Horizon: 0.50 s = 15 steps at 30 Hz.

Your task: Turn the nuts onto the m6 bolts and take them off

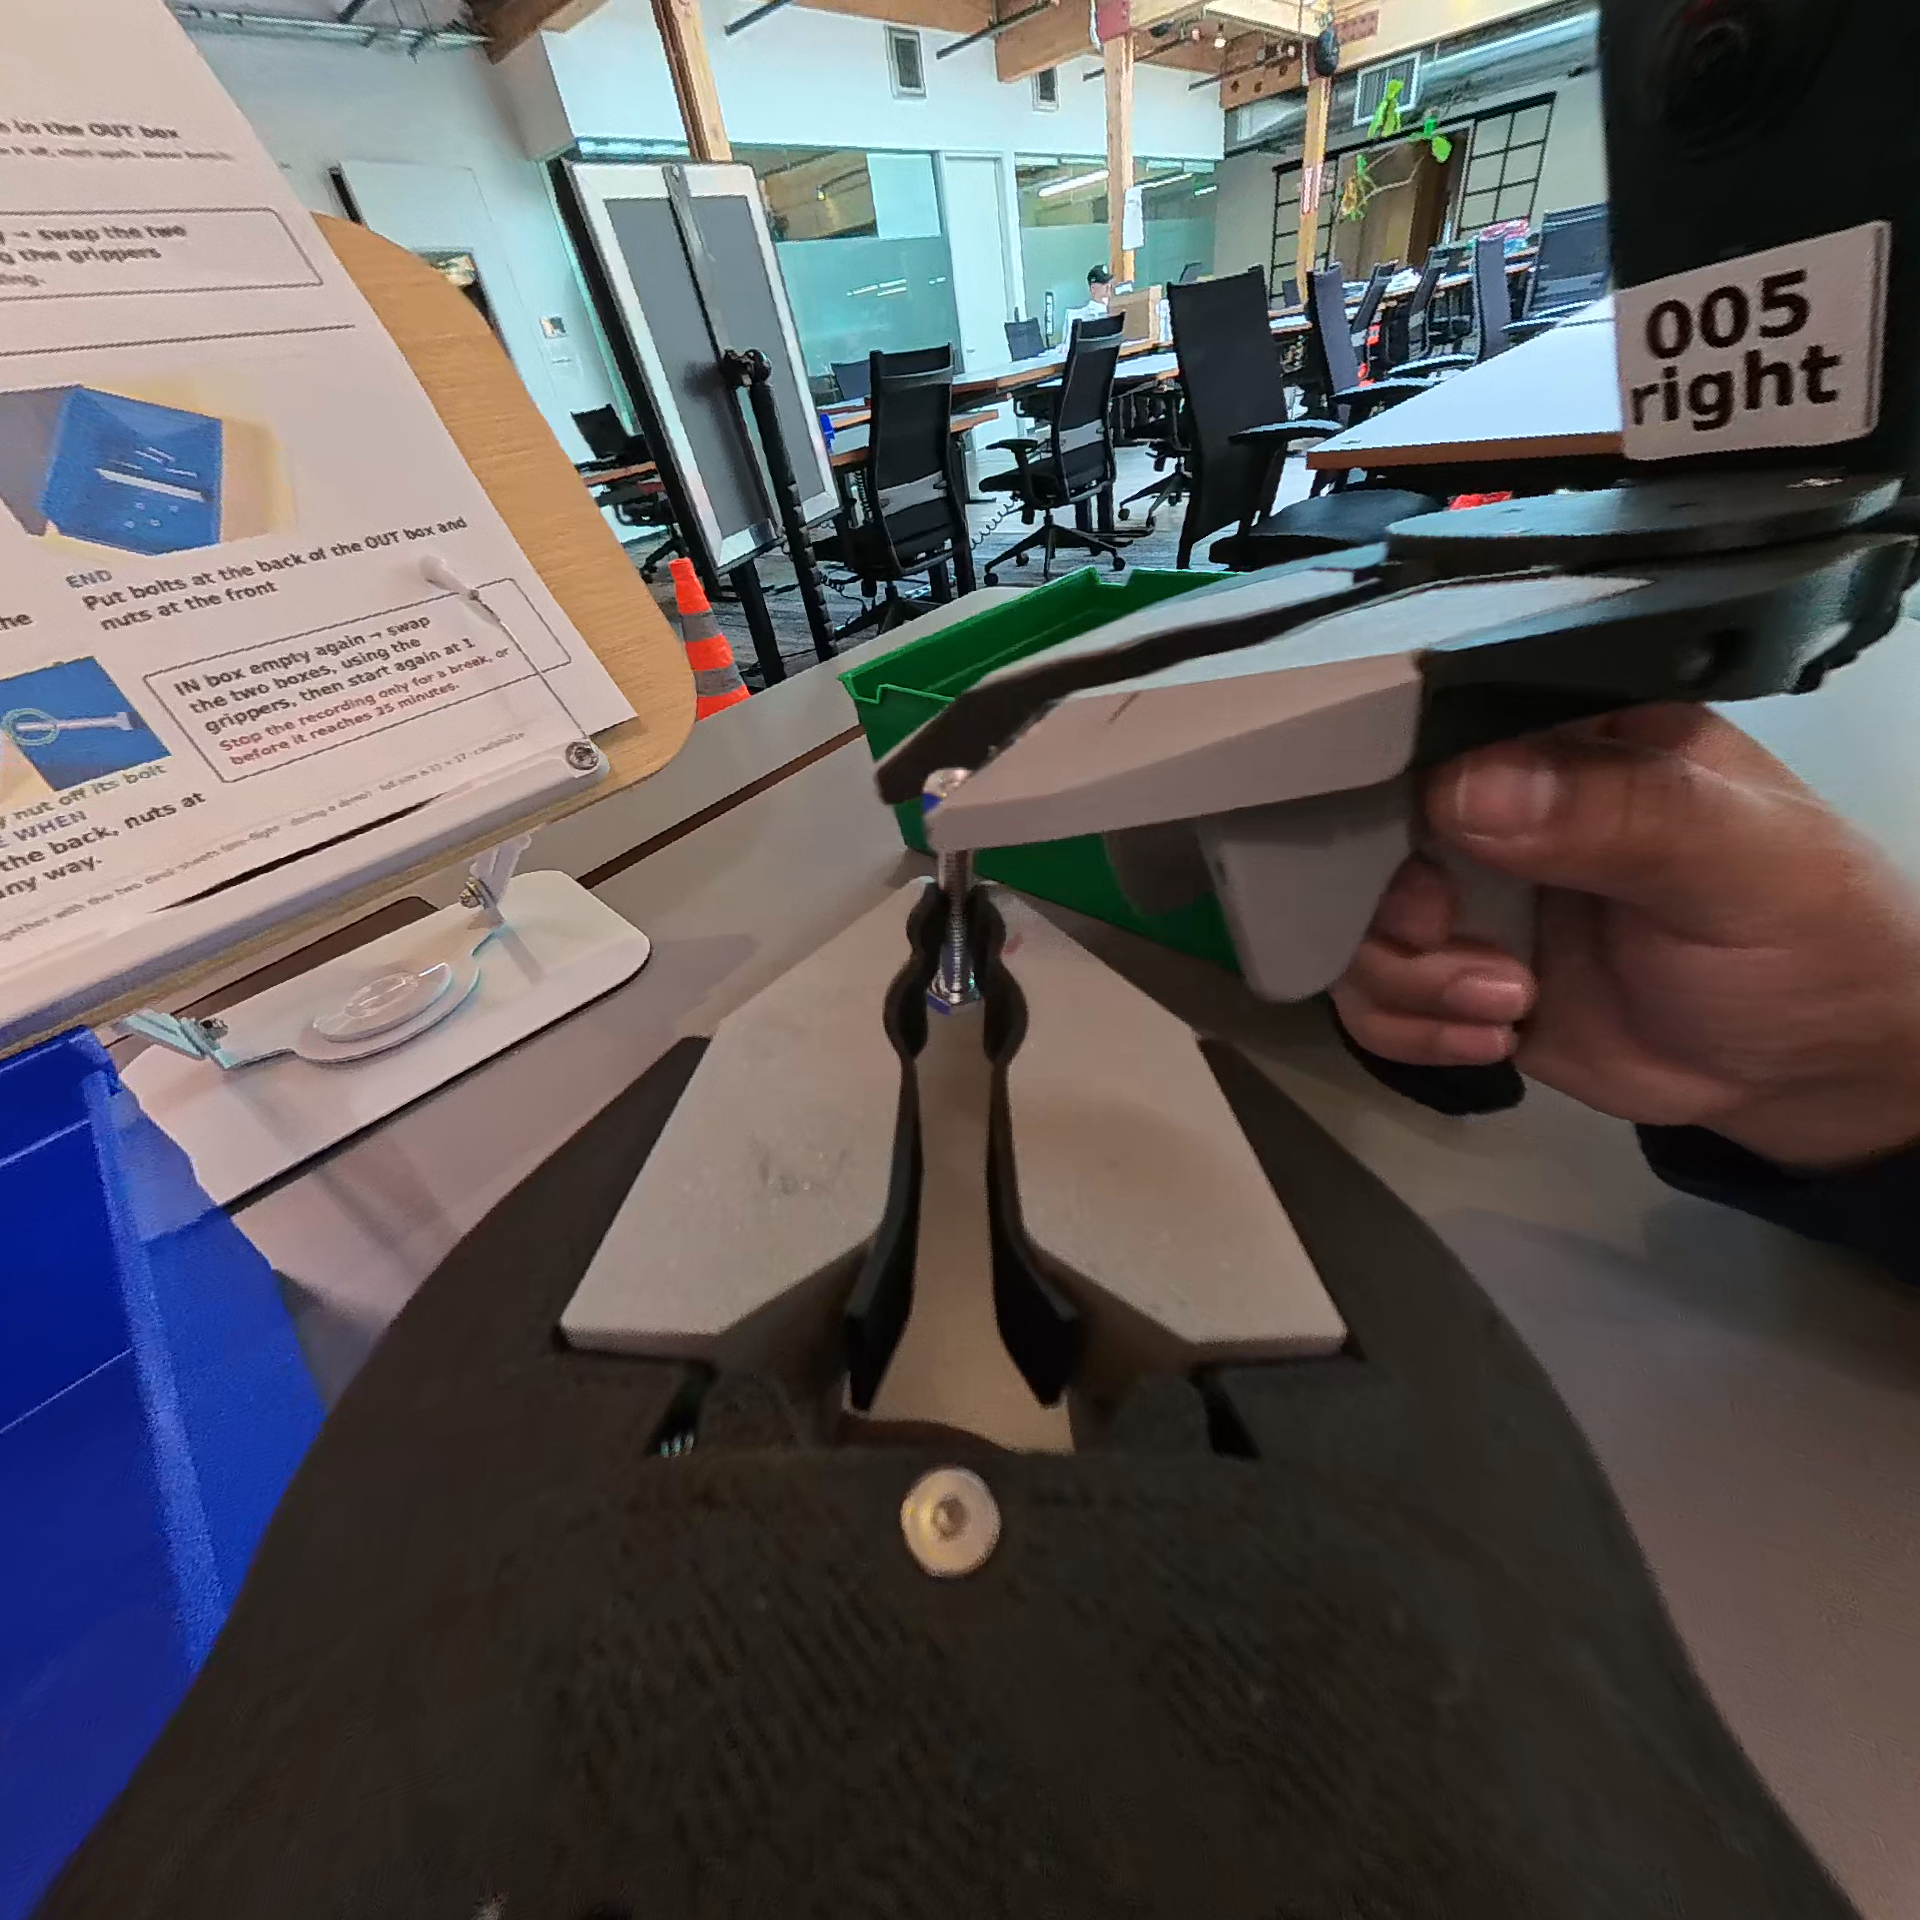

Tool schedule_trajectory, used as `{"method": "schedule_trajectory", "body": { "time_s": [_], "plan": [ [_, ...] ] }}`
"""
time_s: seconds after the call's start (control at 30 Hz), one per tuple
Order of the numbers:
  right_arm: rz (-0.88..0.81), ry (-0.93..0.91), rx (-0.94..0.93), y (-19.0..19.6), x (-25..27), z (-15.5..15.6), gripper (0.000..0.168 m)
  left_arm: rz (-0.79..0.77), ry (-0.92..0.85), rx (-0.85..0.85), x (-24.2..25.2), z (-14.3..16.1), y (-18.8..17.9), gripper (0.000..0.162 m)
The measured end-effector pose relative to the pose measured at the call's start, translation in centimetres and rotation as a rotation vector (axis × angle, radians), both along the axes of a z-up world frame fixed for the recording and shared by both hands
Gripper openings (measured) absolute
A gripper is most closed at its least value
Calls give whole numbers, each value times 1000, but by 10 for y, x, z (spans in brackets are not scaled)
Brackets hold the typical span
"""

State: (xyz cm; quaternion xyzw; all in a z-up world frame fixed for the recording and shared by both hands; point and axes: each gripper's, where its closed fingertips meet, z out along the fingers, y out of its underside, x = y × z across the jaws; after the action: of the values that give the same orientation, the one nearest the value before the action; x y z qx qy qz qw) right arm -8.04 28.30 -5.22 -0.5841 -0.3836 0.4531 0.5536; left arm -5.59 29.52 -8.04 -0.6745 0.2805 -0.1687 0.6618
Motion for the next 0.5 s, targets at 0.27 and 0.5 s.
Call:
{"method": "schedule_trajectory", "body": {
  "time_s": [0.27,0.5],
  "plan": [
    [-7,-18,32,-2,0,-1,19,41,-21,-15,-12,1,6,2],
    [-3,-35,38,-5,-6,-3,16,-4,13,-2,2,-2,-1,2]
  ]
}}
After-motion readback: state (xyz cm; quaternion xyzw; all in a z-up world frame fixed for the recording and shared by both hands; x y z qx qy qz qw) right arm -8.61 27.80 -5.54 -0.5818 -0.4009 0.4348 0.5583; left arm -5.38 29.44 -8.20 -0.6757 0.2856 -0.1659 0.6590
